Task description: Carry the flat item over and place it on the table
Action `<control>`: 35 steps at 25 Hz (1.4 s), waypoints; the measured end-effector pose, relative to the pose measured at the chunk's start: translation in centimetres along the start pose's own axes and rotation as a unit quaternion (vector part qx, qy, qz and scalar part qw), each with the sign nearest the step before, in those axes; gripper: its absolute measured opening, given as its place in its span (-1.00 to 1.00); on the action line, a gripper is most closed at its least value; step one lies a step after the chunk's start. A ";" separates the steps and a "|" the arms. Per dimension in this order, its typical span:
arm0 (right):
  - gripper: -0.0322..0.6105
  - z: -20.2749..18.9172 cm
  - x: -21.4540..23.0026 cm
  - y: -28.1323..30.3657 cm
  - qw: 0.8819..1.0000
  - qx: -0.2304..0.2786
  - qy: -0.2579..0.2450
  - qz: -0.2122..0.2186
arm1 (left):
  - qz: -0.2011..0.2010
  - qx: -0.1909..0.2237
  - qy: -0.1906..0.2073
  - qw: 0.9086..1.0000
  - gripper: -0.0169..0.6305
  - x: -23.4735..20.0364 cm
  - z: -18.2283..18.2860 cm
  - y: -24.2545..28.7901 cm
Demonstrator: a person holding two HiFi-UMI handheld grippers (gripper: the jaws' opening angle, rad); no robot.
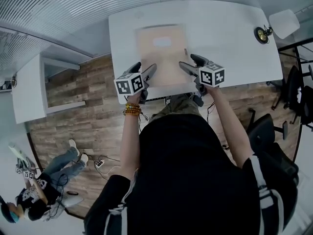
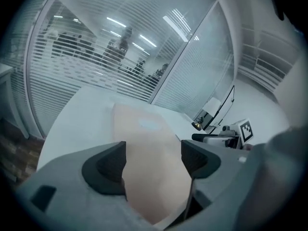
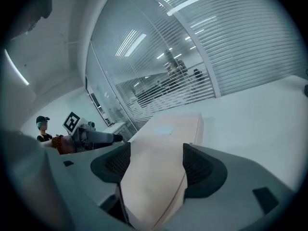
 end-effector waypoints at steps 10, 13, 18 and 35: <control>0.11 5.7 -5.6 -1.5 0.988 0.081 -0.129 0.004 | 0.034 0.118 0.131 0.984 0.16 5.1 6.3 -1.3; 0.10 7.1 -7.4 -2.2 0.981 0.121 -0.154 0.005 | 0.053 0.166 0.164 0.971 0.00 6.7 7.3 -2.2; -0.15 8.9 -10.0 -3.3 0.964 0.178 -0.200 -0.003 | 0.072 0.238 0.195 0.949 -0.16 8.5 8.6 -3.6; -0.72 9.8 -13.1 -3.3 0.932 0.250 -0.262 -0.015 | 0.117 0.315 0.272 0.902 -0.67 11.1 9.7 -4.9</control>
Point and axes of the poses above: the fingertips, and each gripper's own axes: y forward along the fingers, x to its right, z out of its top, the point moved 9 cm from there along -y, backward along the fingers, and after that the axes turned 6 degrees about y, right-handed, at the moved point
